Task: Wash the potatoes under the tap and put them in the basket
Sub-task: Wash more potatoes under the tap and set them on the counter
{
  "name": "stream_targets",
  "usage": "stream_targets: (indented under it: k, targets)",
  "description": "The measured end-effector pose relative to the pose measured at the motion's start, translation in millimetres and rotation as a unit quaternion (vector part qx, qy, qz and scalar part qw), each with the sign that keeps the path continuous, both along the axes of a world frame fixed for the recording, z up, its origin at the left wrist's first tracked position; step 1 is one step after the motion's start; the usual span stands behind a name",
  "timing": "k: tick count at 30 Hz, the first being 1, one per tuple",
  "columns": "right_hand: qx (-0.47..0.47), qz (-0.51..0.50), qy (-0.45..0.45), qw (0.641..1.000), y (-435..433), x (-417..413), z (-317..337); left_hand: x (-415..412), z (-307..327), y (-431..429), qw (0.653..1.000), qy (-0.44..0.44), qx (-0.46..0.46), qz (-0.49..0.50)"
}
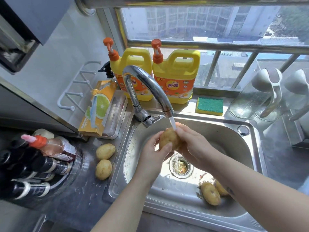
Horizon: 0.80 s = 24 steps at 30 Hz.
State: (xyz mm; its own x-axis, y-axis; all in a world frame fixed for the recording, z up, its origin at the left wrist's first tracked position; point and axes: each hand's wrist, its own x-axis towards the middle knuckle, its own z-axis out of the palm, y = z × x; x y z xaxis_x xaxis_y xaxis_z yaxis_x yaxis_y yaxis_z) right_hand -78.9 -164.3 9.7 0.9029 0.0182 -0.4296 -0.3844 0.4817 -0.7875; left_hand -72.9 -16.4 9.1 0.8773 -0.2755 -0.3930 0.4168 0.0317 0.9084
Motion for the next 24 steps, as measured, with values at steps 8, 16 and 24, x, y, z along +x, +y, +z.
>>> stream_targets:
  k: [8, 16, 24]
  targets:
    - [-0.015, -0.037, 0.003, 0.999, -0.6, 2.5, 2.8, 0.5, -0.4, -4.1, 0.999, -0.046, 0.007, -0.019]
    - [0.016, -0.063, 0.032, 0.997, -0.5, 7.3, 6.2, -4.1, -3.6, -4.0, 0.998, -0.062, 0.003, 0.005]
    - [-0.028, 0.063, -0.049, 0.996, -11.0, -0.1, 9.0, -1.7, -1.5, -6.6, 0.998, 0.015, -0.056, 0.034]
